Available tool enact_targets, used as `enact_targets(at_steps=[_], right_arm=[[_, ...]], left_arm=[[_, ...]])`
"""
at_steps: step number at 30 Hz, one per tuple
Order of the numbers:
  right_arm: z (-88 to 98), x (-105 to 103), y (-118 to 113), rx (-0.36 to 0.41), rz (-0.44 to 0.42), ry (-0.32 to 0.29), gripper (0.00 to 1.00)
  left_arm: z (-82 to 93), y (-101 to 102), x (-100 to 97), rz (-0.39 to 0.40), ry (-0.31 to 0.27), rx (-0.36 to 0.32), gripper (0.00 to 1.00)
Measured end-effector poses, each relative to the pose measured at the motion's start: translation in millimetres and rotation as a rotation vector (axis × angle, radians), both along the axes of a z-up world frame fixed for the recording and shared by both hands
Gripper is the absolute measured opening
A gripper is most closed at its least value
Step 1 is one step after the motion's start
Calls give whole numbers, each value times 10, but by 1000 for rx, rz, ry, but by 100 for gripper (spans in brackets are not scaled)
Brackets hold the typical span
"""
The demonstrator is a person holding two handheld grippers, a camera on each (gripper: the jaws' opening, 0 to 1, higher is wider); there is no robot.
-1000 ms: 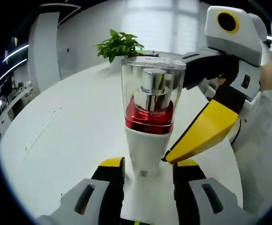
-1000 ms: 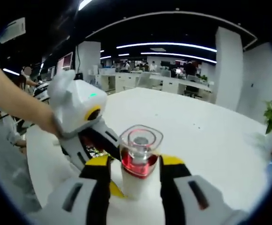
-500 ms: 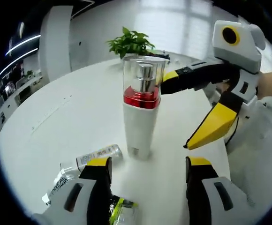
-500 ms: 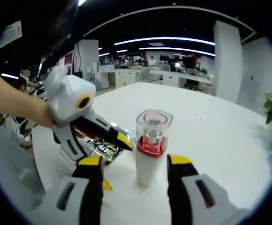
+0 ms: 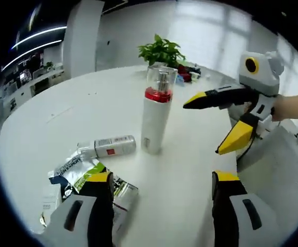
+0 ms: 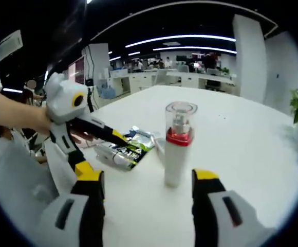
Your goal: Arrange the skincare products in the storage area until every visible bottle or jar stands upright without overlapping.
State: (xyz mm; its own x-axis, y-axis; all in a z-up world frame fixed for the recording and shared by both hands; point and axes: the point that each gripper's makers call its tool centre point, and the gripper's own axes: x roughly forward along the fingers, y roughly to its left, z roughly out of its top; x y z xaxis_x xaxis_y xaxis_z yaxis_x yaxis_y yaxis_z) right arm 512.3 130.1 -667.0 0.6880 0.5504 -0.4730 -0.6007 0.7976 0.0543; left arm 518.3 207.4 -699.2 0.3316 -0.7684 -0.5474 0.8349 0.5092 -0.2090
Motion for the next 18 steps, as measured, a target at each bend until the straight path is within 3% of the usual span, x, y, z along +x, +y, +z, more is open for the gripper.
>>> enact_targets(at_steps=[18], right_arm=[[176,-364,-3,44,23,-3,85]], left_arm=[[256,515,-364,168,3,-37,89]])
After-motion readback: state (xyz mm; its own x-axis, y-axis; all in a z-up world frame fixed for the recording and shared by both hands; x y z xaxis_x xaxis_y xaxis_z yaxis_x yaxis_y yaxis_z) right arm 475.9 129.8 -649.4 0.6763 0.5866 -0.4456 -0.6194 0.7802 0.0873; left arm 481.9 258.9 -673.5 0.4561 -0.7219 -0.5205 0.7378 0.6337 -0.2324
